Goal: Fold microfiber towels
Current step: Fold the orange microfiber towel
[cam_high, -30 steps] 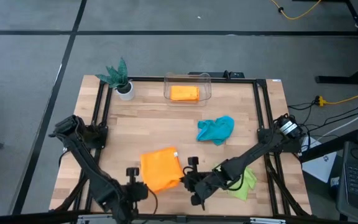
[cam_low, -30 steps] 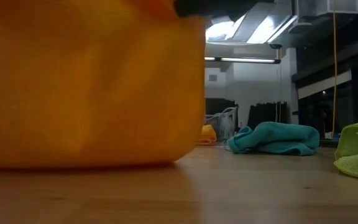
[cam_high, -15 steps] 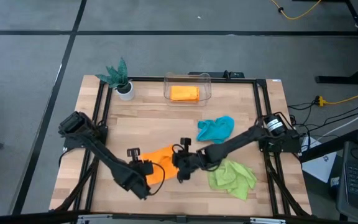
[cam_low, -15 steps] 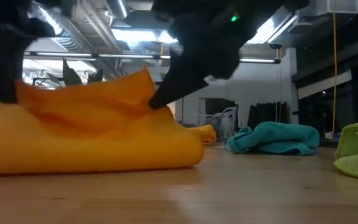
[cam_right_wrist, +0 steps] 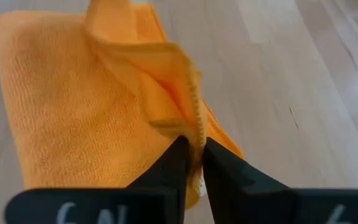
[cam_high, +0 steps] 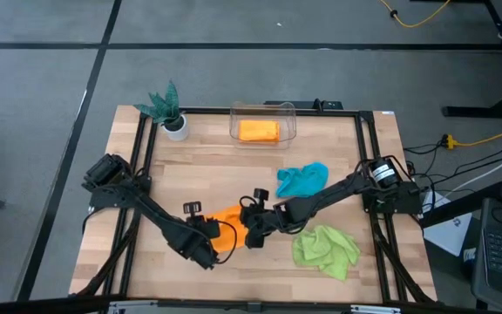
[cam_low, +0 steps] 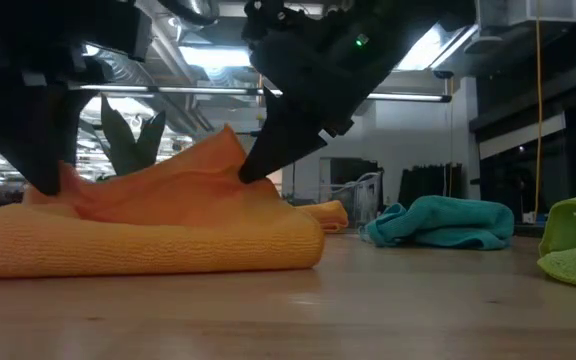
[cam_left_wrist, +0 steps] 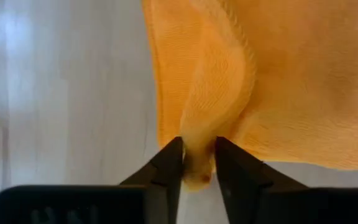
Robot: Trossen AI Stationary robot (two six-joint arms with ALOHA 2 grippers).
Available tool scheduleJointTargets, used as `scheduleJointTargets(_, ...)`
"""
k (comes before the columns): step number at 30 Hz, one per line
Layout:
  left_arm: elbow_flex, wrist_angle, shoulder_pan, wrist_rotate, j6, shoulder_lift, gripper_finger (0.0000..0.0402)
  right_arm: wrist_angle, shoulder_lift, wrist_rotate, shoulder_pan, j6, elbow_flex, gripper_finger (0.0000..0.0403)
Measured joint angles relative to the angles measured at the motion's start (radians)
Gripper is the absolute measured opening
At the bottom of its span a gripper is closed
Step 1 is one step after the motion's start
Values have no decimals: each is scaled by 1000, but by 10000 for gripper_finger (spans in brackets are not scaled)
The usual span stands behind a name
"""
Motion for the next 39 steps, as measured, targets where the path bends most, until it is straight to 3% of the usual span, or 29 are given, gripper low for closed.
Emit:
scheduleJointTargets(8,0,-75,26,-2,-42,0,157,-21,0,22,-1,30,0,138)
scheduleJointTargets(13,19,-159,25,-3,-58,0,169,-23,0,154,-9,18,0,194)
scheduleJointTargets(17,65,-237,25,1,-92,0,168,-12,0,192,-10,-25,0,215)
scheduleJointTargets(21,127,-290,12,39,-114,0,168,-3,1,172,-8,16,0,216)
scheduleJointTargets(28,161,-167,-36,165,-114,-2,167,130,1,-87,-8,27,-11,205)
scheduleJointTargets(34,161,-163,-118,192,-203,-2,167,400,30,-105,-6,28,-49,194)
scheduleJointTargets(39,161,-163,-200,184,-294,-2,167,494,152,-105,7,-15,20,184)
